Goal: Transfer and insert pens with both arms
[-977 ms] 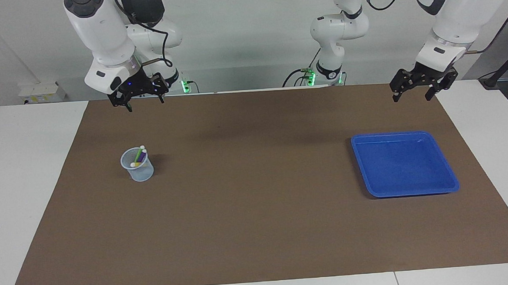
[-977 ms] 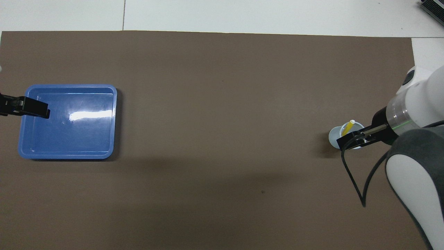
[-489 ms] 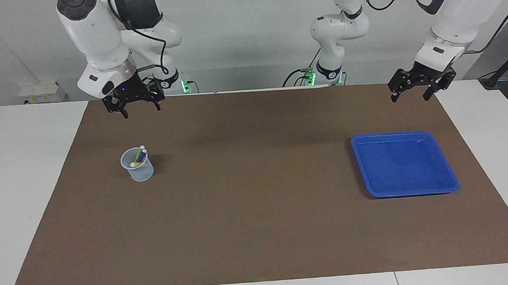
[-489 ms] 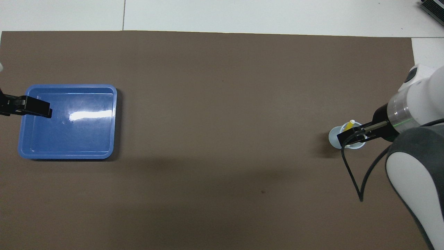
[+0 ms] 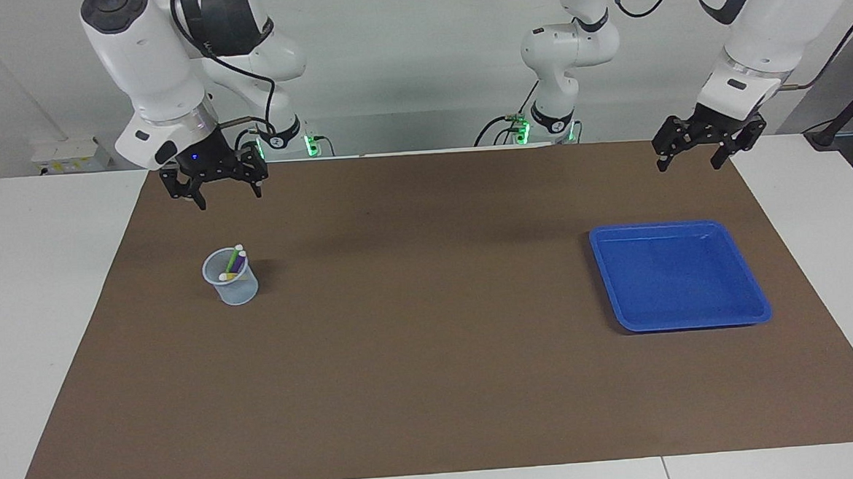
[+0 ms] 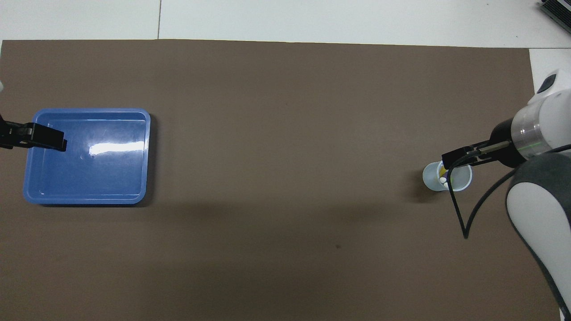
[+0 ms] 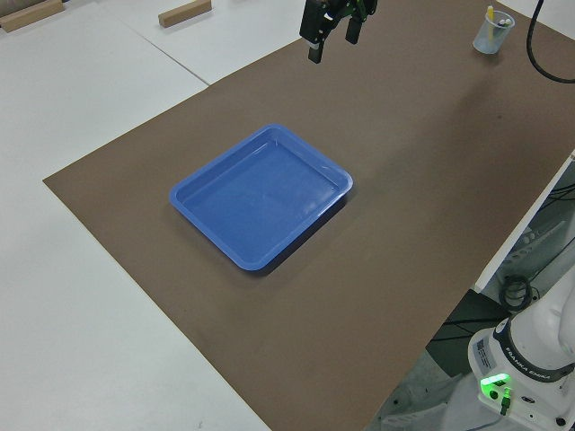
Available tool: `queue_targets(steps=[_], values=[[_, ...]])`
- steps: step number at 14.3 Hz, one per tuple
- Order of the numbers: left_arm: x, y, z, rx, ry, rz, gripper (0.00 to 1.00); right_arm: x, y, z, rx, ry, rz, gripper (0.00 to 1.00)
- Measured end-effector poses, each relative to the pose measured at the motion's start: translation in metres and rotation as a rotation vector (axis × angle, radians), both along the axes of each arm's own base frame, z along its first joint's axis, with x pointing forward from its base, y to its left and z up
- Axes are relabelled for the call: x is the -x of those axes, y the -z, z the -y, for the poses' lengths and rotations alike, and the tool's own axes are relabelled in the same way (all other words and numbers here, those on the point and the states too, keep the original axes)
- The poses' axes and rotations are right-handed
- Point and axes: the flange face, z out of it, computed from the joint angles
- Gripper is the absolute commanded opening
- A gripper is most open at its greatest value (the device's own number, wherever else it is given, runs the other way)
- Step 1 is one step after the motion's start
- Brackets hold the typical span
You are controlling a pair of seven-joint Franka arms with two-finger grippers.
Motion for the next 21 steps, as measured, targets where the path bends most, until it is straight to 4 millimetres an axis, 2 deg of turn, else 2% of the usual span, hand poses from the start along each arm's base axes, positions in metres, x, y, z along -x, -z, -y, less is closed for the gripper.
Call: queue_targets(steps=[4,13,14,18,21], values=[[0.000,0.000,0.000,0.000,-0.001,0.000,1.00,-0.001,0.000,0.006,-0.003,0.093,0.000,1.00],[0.000,0.000,0.000,0.000,-0.001,0.001,1.00,-0.001,-0.001,0.005,-0.003,0.101,0.001,1.00],[0.000,0.000,0.000,0.000,-0.001,0.001,1.00,-0.001,-0.005,0.003,-0.005,0.099,0.006,1.00],[0.000,0.000,0.000,0.000,-0.001,0.001,1.00,0.003,-0.042,0.002,-0.027,0.100,0.015,1.00],[0.000,0.000,0.000,0.000,-0.001,0.001,1.00,0.003,-0.045,0.006,-0.030,0.108,0.012,1.00]])
